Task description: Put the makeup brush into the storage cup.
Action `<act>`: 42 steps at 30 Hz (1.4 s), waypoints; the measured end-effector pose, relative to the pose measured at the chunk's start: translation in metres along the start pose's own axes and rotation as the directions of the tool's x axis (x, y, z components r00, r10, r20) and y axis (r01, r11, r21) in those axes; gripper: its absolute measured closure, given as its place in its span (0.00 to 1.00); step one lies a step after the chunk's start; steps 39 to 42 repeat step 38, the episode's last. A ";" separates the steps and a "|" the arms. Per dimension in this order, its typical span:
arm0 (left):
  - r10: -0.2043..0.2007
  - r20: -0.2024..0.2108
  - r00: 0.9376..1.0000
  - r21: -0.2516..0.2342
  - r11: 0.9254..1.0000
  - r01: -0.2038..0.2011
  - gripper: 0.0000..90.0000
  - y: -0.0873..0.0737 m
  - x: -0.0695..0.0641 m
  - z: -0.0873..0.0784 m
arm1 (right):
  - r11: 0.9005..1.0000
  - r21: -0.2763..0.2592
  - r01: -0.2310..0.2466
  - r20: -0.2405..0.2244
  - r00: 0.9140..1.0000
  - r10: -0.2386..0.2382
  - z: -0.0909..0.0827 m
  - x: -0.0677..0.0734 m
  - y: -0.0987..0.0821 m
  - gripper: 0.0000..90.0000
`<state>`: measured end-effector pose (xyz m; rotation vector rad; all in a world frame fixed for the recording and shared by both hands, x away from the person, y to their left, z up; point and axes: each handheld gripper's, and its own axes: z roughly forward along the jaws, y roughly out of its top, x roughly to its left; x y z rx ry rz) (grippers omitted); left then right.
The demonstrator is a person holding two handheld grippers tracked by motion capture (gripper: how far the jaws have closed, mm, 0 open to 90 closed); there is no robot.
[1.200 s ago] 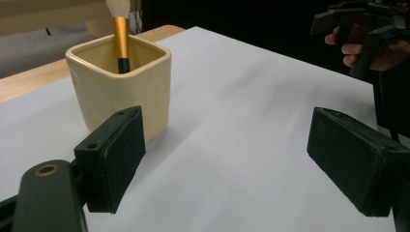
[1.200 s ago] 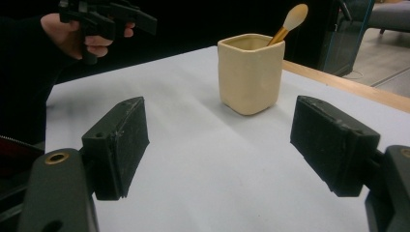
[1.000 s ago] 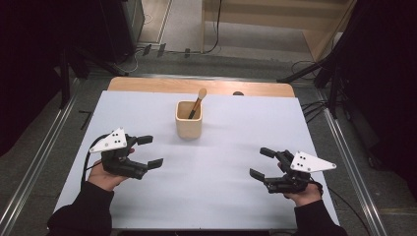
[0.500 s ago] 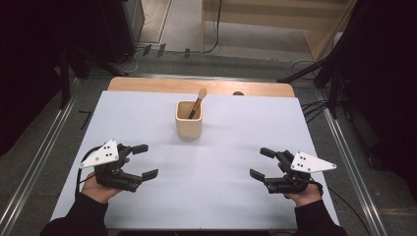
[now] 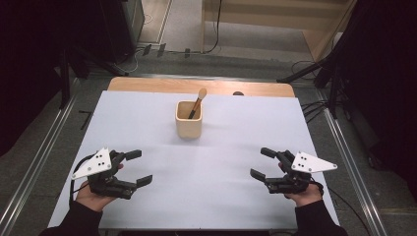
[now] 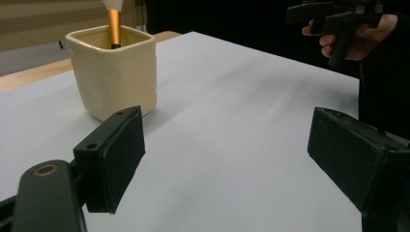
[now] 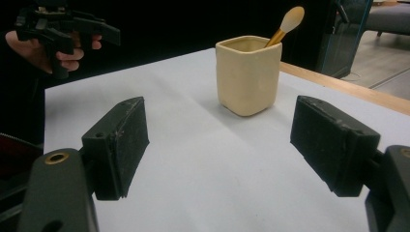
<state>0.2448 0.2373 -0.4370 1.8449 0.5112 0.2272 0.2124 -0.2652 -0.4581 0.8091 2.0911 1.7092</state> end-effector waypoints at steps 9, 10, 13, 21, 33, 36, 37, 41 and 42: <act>-0.014 -0.018 1.000 0.001 1.000 0.014 0.15 -0.001 0.004 -0.002 | 1.000 0.001 -0.004 0.000 1.000 0.004 0.000 -0.001 0.000 0.25; -0.012 -0.020 1.000 -0.001 1.000 0.011 0.15 -0.001 0.004 -0.002 | 1.000 0.001 -0.004 0.000 1.000 0.004 0.000 -0.001 0.000 0.25; -0.010 -0.020 1.000 0.001 1.000 0.010 0.15 -0.001 0.004 -0.001 | 1.000 -0.001 -0.003 0.001 1.000 0.003 0.000 -0.001 0.000 0.25; -0.009 -0.022 1.000 -0.003 1.000 0.009 0.15 -0.001 0.004 -0.002 | 1.000 -0.002 -0.001 0.002 1.000 0.001 0.000 -0.001 0.000 0.25; -0.007 -0.026 1.000 -0.008 1.000 0.007 0.15 -0.001 0.003 -0.002 | 1.000 -0.001 -0.002 0.004 1.000 0.003 0.000 -0.001 0.000 0.25; -0.006 -0.026 1.000 -0.008 1.000 0.006 0.15 -0.001 0.003 -0.002 | 1.000 -0.001 -0.005 0.004 1.000 0.005 0.000 -0.001 0.000 0.25; -0.006 -0.026 1.000 -0.007 1.000 0.006 0.15 -0.001 0.003 -0.002 | 1.000 -0.001 -0.005 0.004 1.000 0.005 0.000 -0.001 0.000 0.25; -0.006 -0.026 1.000 -0.005 1.000 0.005 0.15 -0.001 0.003 -0.002 | 1.000 -0.001 -0.004 0.005 1.000 0.004 0.000 -0.001 0.000 0.25; -0.006 -0.026 1.000 -0.005 1.000 0.005 0.15 -0.001 0.003 -0.002 | 1.000 -0.001 -0.004 0.005 1.000 0.004 0.000 -0.001 0.000 0.25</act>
